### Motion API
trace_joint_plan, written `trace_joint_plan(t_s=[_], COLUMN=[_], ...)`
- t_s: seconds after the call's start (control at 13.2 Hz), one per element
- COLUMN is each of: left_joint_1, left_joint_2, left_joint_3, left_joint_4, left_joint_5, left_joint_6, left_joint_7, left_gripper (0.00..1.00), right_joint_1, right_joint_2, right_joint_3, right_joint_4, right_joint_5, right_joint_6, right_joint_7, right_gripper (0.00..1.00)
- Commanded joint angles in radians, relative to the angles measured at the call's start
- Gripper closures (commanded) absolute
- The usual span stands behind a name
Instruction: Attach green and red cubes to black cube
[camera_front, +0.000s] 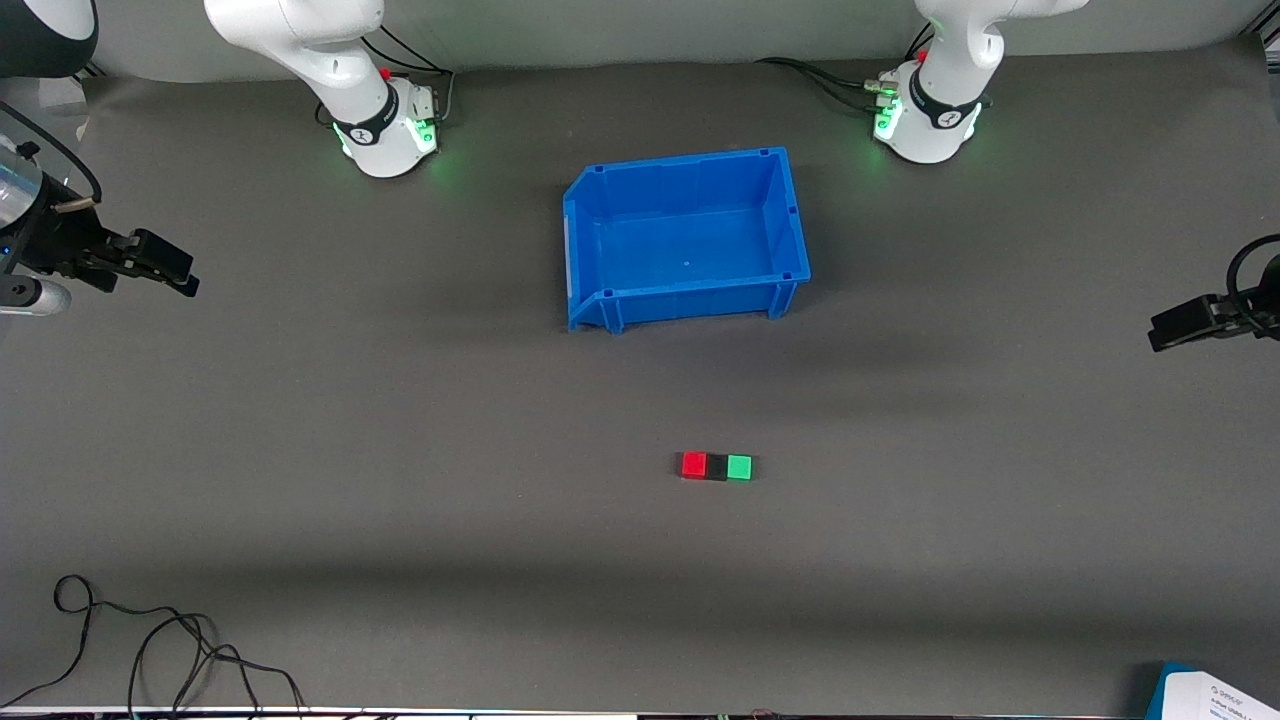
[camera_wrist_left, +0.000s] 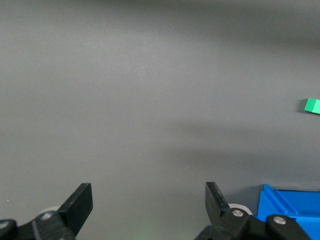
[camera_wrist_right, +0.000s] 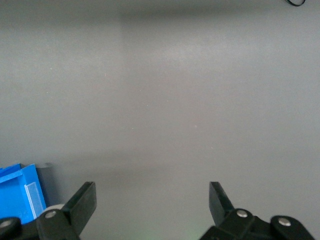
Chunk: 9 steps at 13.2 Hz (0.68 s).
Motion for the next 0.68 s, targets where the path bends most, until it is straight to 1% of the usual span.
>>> trace_joint_plan(t_s=[0.0,0.15,0.3,0.6], left_joint_1=[0.014,0.039,0.057,0.051], left_joint_2=[-0.109,-0.158,-0.163,-0.157], left_joint_3=[0.007,-0.003,-0.003,-0.001], left_joint_4=[-0.155,-0.241,-0.252,-0.254], left_joint_5=[0.006,0.002,-0.003,-0.005], left_joint_6=[0.091,0.152,0.165,0.165], left_joint_7=[0.042,0.082,0.132,0.131], left_gripper=[0.00,0.00,0.00,0.00], right_joint_1=[-0.006,-0.002,-0.002,0.000], right_joint_2=[0.016,0.016,0.016,0.016], right_joint_3=[0.002,0.008,0.010,0.010], right_joint_4=[0.015,0.013,0.015,0.021], right_joint_5=[0.026,0.026,0.026,0.024], right_joint_6=[-0.014,-0.020,-0.020,-0.020], right_joint_7=[-0.036,-0.034,-0.036,-0.037], right_gripper=[0.00,0.00,0.00,0.00])
